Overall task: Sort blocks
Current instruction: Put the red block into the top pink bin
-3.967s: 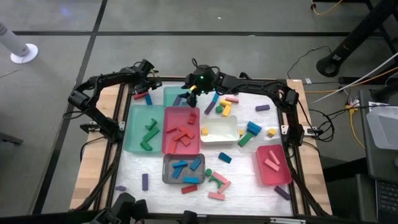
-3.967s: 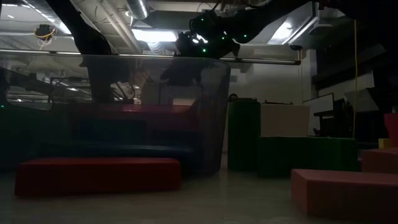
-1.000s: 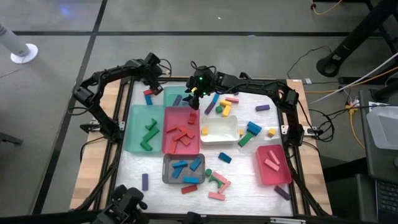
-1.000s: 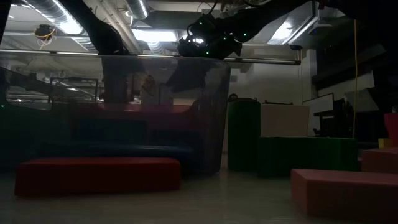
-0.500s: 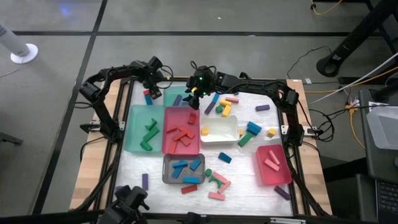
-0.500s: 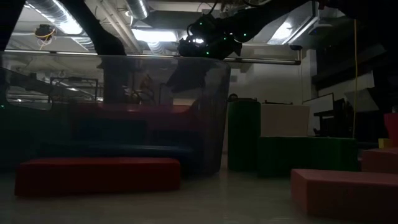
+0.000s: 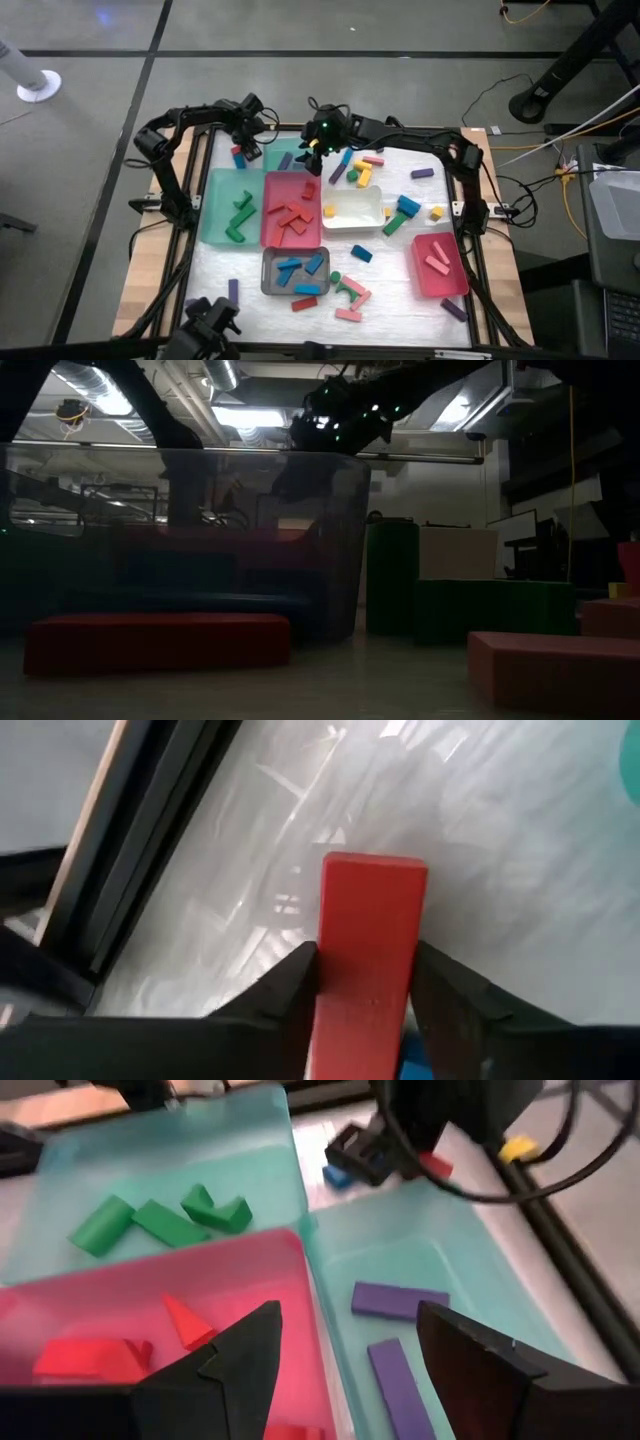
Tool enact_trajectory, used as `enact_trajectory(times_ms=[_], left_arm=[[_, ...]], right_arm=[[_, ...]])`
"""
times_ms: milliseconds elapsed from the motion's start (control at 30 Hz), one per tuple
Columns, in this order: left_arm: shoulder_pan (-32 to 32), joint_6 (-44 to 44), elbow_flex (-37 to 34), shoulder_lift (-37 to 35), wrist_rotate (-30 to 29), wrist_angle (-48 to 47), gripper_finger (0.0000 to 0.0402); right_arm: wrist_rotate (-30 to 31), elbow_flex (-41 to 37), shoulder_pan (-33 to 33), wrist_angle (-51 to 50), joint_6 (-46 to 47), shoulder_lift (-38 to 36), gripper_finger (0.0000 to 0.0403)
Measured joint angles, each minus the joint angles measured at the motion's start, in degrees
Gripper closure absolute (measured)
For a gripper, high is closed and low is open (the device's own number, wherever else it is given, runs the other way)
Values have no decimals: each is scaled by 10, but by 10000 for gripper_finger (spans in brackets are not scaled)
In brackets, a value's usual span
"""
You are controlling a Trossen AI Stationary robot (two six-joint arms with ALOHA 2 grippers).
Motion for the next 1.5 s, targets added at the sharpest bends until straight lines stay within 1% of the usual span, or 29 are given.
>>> enact_trajectory(times_ms=[33, 67, 133, 233, 333, 400, 467, 533, 600, 700, 767, 833, 933, 1033, 1133, 1233, 1333, 1433, 1500], left_arm=[[0, -6, 0, -4, -1, -4, 295], [0, -16, 3, -9, -1, -8, 299], [1, -24, 18, -18, -2, -16, 299], [1, -29, 40, -32, -2, -54, 299], [1, -37, 69, -53, 0, -77, 299], [0, -52, 88, -69, 14, -96, 299], [-3, -84, 104, -85, 50, -116, 299], [-9, -115, 116, -106, 115, -131, 299], [-21, -156, 118, -126, 192, -139, 299], [-50, -217, 111, -150, 304, -142, 294], [-81, -235, 108, -163, 354, -152, 292], [-120, -249, 100, -170, 375, -152, 292], [-187, -248, 92, -174, 377, -152, 292], [-249, -236, 92, -174, 377, -144, 284], [-300, -227, 92, -175, 374, -122, 273], [-337, -212, 92, -175, 356, -101, 262], [-365, -187, 92, -175, 310, -83, 253], [-383, -185, 92, -175, 234, -68, 247], [-390, -188, 92, -175, 196, -63, 242]], right_arm=[[0, 0, 0, -1, 0, -8, 169], [0, 0, 0, -3, 0, -17, 169], [2, 0, -1, -14, -3, -36, 169], [15, 0, 0, -60, -4, -66, 169], [63, 0, 0, -125, 3, -96, 169], [115, 0, 0, -173, 26, -114, 169], [169, 0, -3, -222, 45, -129, 169], [197, 0, -11, -268, 42, -139, 169], [199, 2, -25, -306, 39, -140, 169], [170, 1, -54, -382, 36, -134, 169], [164, 1, -72, -427, 28, -125, 169], [164, 0, -91, -469, 23, -115, 169], [160, -10, -114, -480, 1, -109, 169], [153, -38, -132, -469, -13, -107, 169], [151, -76, -142, -456, -23, -107, 169], [150, -117, -149, -449, -37, -107, 169], [151, -159, -151, -423, -52, -106, 169], [151, -198, -151, -384, -61, -106, 169], [151, -221, -151, -361, -61, -106, 169]])
